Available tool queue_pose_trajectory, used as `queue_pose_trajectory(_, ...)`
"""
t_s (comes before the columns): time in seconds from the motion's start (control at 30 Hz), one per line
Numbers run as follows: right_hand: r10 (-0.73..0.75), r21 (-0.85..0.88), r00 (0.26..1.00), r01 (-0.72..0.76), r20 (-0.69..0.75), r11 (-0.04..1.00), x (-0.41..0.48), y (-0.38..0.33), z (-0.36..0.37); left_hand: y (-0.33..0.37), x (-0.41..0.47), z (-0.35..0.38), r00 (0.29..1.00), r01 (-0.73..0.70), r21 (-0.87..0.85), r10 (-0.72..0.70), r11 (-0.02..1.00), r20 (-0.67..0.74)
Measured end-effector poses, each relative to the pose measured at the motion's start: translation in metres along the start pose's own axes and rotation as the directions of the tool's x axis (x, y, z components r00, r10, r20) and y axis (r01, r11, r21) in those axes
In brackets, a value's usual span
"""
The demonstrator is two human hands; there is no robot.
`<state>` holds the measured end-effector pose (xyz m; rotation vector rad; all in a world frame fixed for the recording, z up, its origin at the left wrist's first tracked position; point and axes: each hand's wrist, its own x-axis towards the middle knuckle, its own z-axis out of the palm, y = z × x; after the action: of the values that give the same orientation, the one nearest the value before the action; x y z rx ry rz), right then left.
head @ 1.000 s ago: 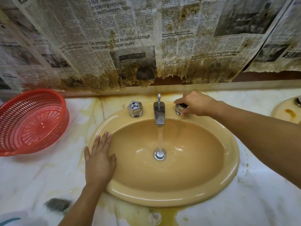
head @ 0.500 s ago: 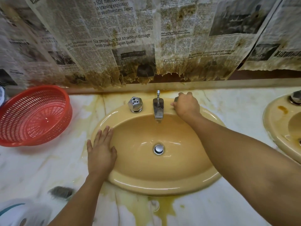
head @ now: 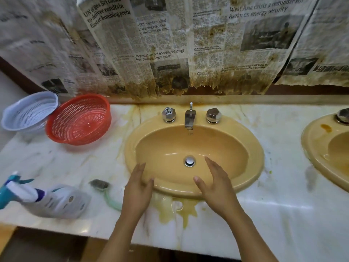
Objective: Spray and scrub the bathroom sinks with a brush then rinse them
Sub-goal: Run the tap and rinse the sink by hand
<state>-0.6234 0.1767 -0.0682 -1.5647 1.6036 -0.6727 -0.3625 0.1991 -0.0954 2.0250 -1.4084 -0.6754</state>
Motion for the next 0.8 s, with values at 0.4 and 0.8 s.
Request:
queue_pose_trajectory(0.4, -0.222, -0.194, 0.961, 0.252, 0.164, 0.948, -0.022, -0.008, 0.033, -0.025, -0.103, -0.064, 0.981, 0.011, 0.107, 0.010, 0.994, -0.193)
queue_pose_trajectory(0.8, -0.260, -0.303, 0.948, 0.306, 0.182, 0.903, -0.041, -0.086, 0.134, -0.108, -0.099, -0.138, 0.982, 0.039, 0.087, -0.022, 0.995, -0.187)
